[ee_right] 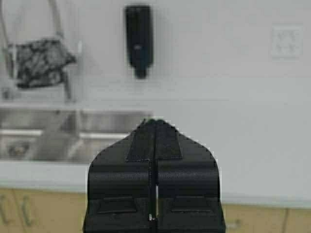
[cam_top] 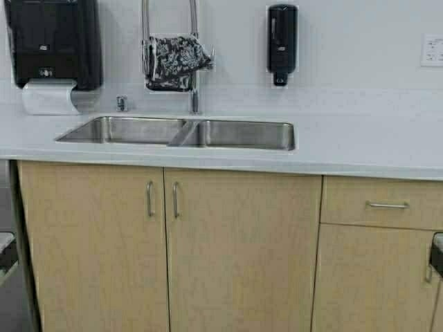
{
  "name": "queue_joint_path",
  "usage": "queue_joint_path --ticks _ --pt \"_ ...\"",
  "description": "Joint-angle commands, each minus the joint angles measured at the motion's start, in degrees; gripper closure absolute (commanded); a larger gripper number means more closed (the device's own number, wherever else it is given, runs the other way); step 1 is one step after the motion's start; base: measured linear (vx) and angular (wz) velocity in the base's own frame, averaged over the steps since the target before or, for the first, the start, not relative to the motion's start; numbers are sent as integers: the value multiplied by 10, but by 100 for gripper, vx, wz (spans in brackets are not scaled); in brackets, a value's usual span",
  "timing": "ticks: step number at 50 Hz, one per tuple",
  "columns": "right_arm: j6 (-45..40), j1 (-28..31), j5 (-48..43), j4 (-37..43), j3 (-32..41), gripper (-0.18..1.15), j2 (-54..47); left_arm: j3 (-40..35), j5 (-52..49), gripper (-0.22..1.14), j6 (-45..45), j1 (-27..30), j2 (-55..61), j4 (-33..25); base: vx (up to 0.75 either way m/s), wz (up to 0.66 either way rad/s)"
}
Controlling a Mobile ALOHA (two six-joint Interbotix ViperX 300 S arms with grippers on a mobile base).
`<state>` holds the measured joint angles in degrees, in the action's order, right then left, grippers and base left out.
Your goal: Get the cloth and wipe up the spill under the wine glass
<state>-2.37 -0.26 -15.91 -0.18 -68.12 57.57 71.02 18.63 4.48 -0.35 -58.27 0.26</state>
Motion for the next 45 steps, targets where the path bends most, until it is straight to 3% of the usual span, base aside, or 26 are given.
queue_joint_path --ticks 1,30,45 --pt "-3 -1 -6 0 14 92 -6 -4 4 89 4 -1 -1 -1 37 7" --pt "-18 2 -4 -2 18 92 -4 3 14 89 12 -1 -13 1 36 19" --pt "-18 64 12 -31 23 92 -16 19 8 89 13 -1 -57 1 35 20"
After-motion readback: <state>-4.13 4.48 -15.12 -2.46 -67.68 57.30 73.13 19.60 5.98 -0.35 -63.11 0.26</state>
